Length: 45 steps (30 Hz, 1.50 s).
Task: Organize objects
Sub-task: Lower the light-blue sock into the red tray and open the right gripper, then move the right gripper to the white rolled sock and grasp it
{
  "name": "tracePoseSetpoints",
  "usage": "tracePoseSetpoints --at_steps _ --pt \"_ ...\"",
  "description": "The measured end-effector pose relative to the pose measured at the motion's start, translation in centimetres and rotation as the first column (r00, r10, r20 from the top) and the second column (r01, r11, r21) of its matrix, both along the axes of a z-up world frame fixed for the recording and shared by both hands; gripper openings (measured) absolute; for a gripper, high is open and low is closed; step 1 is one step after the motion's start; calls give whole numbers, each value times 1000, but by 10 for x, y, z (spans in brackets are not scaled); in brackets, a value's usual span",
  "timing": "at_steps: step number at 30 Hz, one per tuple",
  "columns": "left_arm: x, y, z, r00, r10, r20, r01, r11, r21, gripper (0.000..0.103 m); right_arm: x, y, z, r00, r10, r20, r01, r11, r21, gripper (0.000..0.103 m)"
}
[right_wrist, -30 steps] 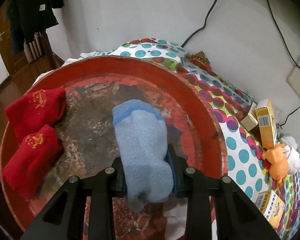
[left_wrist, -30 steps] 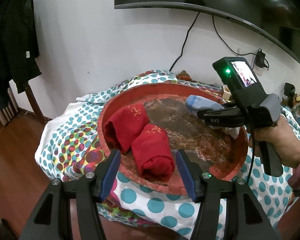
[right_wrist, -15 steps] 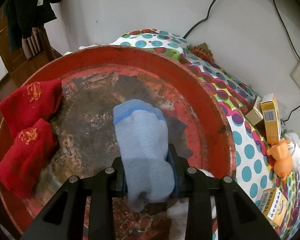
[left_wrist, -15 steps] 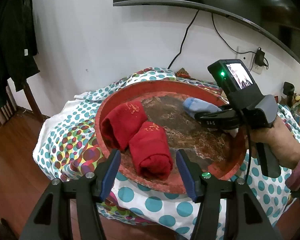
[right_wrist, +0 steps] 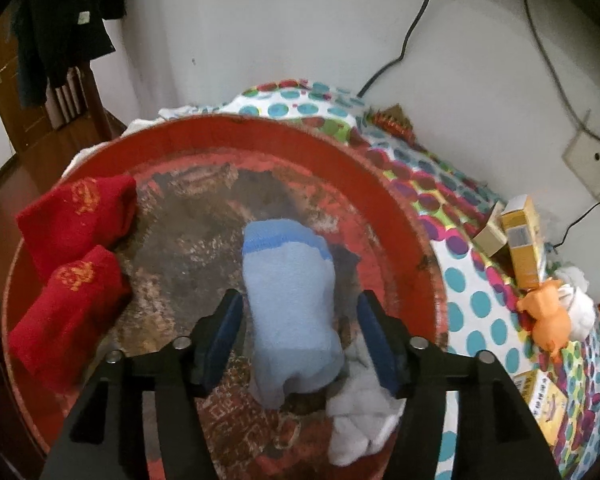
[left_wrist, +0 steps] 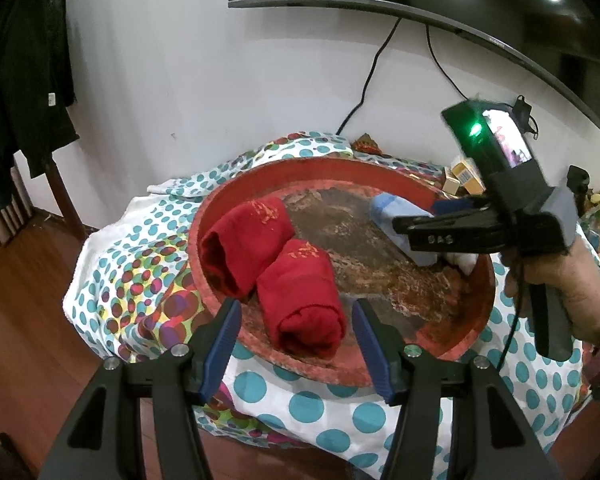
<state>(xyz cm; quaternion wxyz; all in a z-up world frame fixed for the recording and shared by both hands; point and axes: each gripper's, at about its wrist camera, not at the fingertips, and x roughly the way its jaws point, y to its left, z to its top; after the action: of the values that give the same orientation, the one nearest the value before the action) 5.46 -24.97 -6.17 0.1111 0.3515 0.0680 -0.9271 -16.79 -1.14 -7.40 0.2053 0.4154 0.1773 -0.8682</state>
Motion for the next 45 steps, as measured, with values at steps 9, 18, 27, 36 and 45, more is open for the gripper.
tracePoseSetpoints --at_steps 9,18,27,36,45 --pt "-2 15 -1 1000 -26 7 26 999 -33 59 8 15 22 999 -37 -32 35 998 -59 64" --pt "-4 41 -1 996 -89 17 90 990 -107 59 -7 55 30 990 -132 -56 128 989 -76 65" --pt "-8 64 -8 988 -145 48 150 983 -110 59 -37 124 36 957 -283 -59 277 956 -100 66" --pt "-9 90 -12 976 -208 64 215 965 -150 59 -72 164 22 913 -407 -21 402 909 -112 67" --pt "-14 119 -19 956 -282 80 292 943 -163 59 -132 202 10 898 -438 38 438 887 -147 74"
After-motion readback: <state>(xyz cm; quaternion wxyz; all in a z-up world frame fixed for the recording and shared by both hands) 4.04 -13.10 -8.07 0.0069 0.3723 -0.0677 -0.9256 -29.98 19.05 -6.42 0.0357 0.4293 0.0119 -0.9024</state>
